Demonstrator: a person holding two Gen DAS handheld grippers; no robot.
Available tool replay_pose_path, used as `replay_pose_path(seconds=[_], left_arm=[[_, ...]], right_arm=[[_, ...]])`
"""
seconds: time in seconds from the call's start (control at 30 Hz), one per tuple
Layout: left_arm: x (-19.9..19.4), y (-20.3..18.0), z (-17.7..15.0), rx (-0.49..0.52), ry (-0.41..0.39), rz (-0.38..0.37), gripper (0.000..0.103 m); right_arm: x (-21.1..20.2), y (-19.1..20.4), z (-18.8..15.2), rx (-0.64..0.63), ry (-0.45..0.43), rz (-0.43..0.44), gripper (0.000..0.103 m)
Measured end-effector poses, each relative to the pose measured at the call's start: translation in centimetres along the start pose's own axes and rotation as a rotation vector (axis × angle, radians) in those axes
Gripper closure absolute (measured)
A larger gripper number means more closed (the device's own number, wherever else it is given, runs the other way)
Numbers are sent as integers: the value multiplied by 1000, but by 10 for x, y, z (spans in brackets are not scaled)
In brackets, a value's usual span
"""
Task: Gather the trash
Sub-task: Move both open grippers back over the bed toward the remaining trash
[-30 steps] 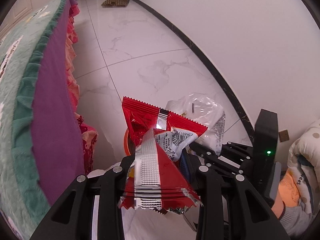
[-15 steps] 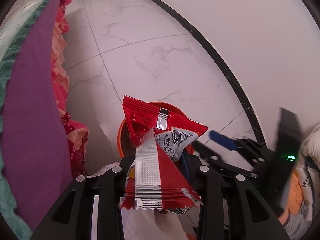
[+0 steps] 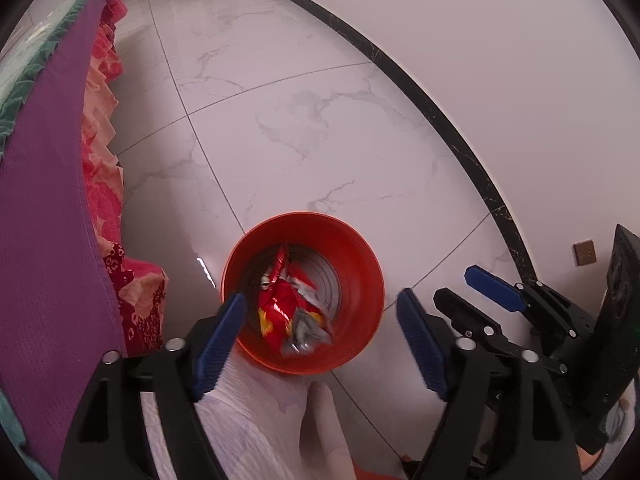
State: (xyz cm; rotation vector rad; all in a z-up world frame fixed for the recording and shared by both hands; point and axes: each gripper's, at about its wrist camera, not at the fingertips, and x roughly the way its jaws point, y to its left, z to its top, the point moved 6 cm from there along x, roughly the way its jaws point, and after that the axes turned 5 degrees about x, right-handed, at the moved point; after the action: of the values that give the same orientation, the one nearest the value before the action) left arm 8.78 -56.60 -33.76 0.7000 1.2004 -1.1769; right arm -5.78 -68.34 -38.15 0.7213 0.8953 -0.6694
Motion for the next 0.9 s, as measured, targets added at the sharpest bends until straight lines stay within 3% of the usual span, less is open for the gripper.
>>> replay_pose_path(seconds=[0.13,0.3,0.53,0.9], left_arm=[[-9,2,-2,-6,-21,8,24],[-55,17,-12,-56,-106,37,24],[-137,41,-48,-90,-216,186,24],[-215,60,-111,-189,-309,289,24]], right_arm=[[-13,8,3,-10,-18,16,61],[-42,42,10,-60,-51,80,61],[-93,109,15,-175,-128,174,60],[-159,199,0,-318,-179,306,57]])
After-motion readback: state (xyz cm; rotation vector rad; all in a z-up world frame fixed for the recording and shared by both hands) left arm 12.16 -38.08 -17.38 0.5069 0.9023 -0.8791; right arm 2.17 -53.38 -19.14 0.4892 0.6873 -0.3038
